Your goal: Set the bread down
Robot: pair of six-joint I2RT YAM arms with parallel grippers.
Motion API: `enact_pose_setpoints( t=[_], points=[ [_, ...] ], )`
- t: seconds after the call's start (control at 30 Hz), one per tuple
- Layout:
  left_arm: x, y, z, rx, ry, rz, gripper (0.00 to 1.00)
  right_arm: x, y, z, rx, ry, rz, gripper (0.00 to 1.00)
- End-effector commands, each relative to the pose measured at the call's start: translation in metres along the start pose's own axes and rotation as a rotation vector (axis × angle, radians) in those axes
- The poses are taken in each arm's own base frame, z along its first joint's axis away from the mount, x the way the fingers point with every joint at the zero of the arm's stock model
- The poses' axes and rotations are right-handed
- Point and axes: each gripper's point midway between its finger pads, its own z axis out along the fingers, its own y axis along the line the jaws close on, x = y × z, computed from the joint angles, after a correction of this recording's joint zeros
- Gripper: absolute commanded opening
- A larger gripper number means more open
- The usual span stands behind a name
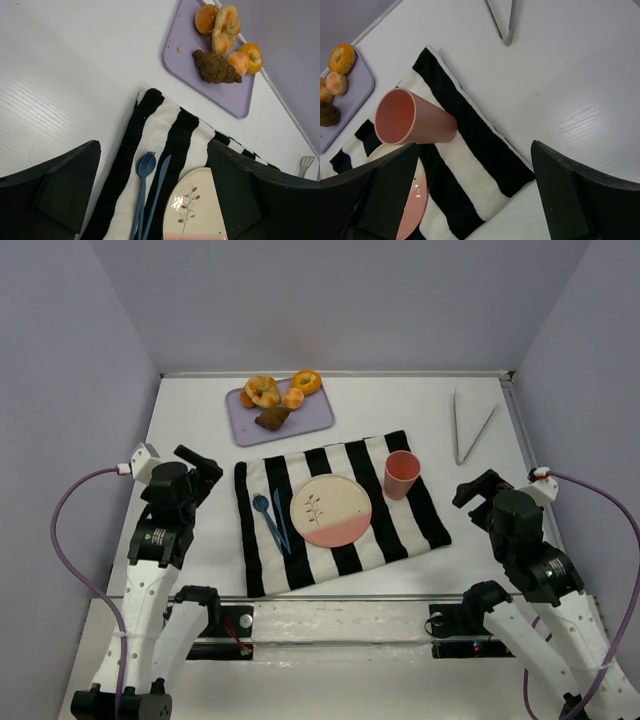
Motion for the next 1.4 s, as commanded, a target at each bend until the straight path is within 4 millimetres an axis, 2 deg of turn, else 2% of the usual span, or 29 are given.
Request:
enact_pose_setpoints(
  t=[0.0,0.13,0.3,0.5,0.53,0.57,0.6,0.63,0.67,0.7,0.73,0.8,0.87,0.9,0.93,1.0,1.1,1.13,1.17,1.23,1.27,1.33,1.37],
  points=[
    [-0.02,-0.008,-0.006,0.003,-0.062,-0.027,0.99,-0.015,-0.001,-0.005,0.027,-0.032,-0.012,1.0],
    [-0.02,-0.007,-0.007,0.008,-0.07,-0.032,0.99,-0.013,-0.004,-0.001,0.046,-0.038,0.003,1.0],
    [-0.018,-0.006,-0.005,0.01,-0.067,-0.032,0.99,0.003,-0.002,0.017,0.067,0.006,-0.072,1.0],
    [-0.017,-0.009,0.0,0.006,-0.06,-0.031,0.99,0.03,-0.003,0.072,0.268,0.131,-0.235,1.0],
    [-0.018,-0.01,0.0,0.007,-0.063,-0.032,0.99,0.025,0.01,0.08,0.247,0.143,-0.236,1.0],
    [-0.019,-0.01,0.0,0.01,-0.065,-0.031,0.99,0.027,0.014,0.089,0.25,0.162,-0.252,1.0],
    [-0.019,-0.01,0.001,0.005,-0.065,-0.033,0.99,0.031,0.004,0.106,0.301,0.198,-0.285,1.0],
    [-0.02,-0.011,0.001,0.01,-0.069,-0.033,0.99,0.025,0.013,0.117,0.279,0.205,-0.265,1.0],
    [-0.021,-0.011,0.001,0.011,-0.072,-0.034,0.99,0.033,0.007,0.131,0.304,0.256,-0.272,1.0],
    [-0.023,-0.013,0.001,0.012,-0.075,-0.036,0.99,0.026,-0.002,0.142,0.325,0.27,-0.263,1.0],
    [-0.023,-0.013,0.002,0.01,-0.075,-0.035,0.99,0.026,0.003,0.152,0.293,0.288,-0.255,1.0],
    [-0.023,-0.015,0.004,0.013,-0.076,-0.041,0.99,0.02,-0.006,0.175,0.315,0.307,-0.273,1.0],
    [-0.022,-0.015,0.008,0.017,-0.079,-0.042,0.99,0.012,-0.001,0.198,0.278,0.319,-0.286,1.0],
    [-0.022,-0.015,0.009,0.013,-0.08,-0.042,0.99,0.013,-0.003,0.207,0.267,0.338,-0.298,1.0],
    [-0.02,-0.014,0.013,0.002,-0.076,-0.037,0.99,0.027,-0.009,0.225,0.249,0.391,-0.306,1.0],
    [-0.021,-0.015,0.016,-0.009,-0.071,-0.032,0.99,0.035,-0.014,0.249,0.249,0.438,-0.333,1.0],
    [-0.02,-0.013,0.02,-0.025,-0.069,-0.025,0.99,0.038,-0.023,0.277,0.255,0.471,-0.318,1.0],
    [-0.021,-0.013,0.02,-0.026,-0.072,-0.026,0.99,0.029,-0.021,0.28,0.253,0.453,-0.314,1.0],
    [-0.022,-0.014,0.021,-0.027,-0.077,-0.028,0.99,0.034,-0.03,0.289,0.267,0.472,-0.316,1.0],
    [-0.025,-0.013,0.022,-0.036,-0.088,-0.028,0.99,0.031,-0.03,0.3,0.264,0.471,-0.317,1.0],
    [-0.026,-0.013,0.022,-0.041,-0.093,-0.028,0.99,0.023,-0.025,0.309,0.261,0.447,-0.316,1.0],
    [-0.029,-0.011,0.023,-0.054,-0.106,-0.029,0.99,0.026,-0.037,0.322,0.282,0.464,-0.312,1.0],
    [-0.03,-0.011,0.024,-0.059,-0.112,-0.03,0.99,0.018,-0.031,0.33,0.271,0.444,-0.309,1.0]
  ],
)
